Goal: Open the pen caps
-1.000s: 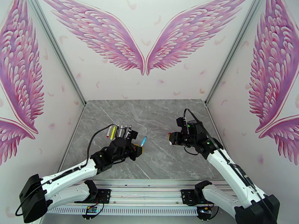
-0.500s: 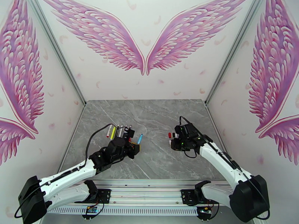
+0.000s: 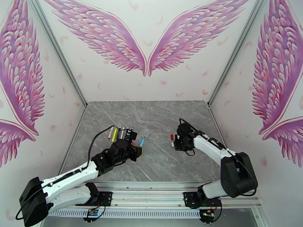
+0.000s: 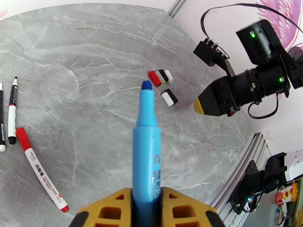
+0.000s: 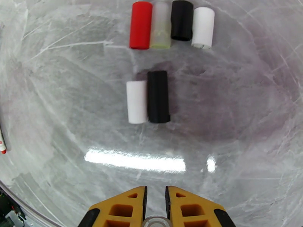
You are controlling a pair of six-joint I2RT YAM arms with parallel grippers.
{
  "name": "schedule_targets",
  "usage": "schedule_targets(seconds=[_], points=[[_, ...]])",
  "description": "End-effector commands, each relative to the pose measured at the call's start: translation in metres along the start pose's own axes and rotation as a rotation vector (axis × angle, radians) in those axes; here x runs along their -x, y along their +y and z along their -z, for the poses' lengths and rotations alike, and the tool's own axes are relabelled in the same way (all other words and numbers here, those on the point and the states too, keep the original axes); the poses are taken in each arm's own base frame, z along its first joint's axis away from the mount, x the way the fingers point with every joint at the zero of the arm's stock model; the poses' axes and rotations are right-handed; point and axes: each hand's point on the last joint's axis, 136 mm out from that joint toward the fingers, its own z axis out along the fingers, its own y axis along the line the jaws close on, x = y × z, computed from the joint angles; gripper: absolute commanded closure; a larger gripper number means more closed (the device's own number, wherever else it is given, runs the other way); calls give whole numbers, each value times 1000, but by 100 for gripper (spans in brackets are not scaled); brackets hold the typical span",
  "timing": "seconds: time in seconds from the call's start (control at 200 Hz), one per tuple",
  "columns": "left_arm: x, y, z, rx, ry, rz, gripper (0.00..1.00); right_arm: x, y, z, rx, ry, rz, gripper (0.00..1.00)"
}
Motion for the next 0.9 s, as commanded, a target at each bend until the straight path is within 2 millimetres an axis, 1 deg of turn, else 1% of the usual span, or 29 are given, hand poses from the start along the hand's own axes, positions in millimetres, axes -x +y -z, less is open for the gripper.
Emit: schedule_targets(seconds=[0.0,0.125,0.275,0.37,0.715,0.895], points=[[-2,0,-4,-10,11,-9,95,24,-10,-1,-52,-37,25,83],[-2,0,-8,-10,18,-9,95,33,-15,-9,-59,-29,13,81],[-4,-1,-8,-14,24,-6,95,35,-20,-24,-73,5,9,80],[-5,0,-7,-12,24,-6,95,35,-19,-31,-62,16,6,80],[-8,-1,-5,-30,23,11,95,42,-16,-45,-32,24,-8,79],[-10,0,-6,-28,27,15,95,44,-14,-49,-15,25,-13,78]])
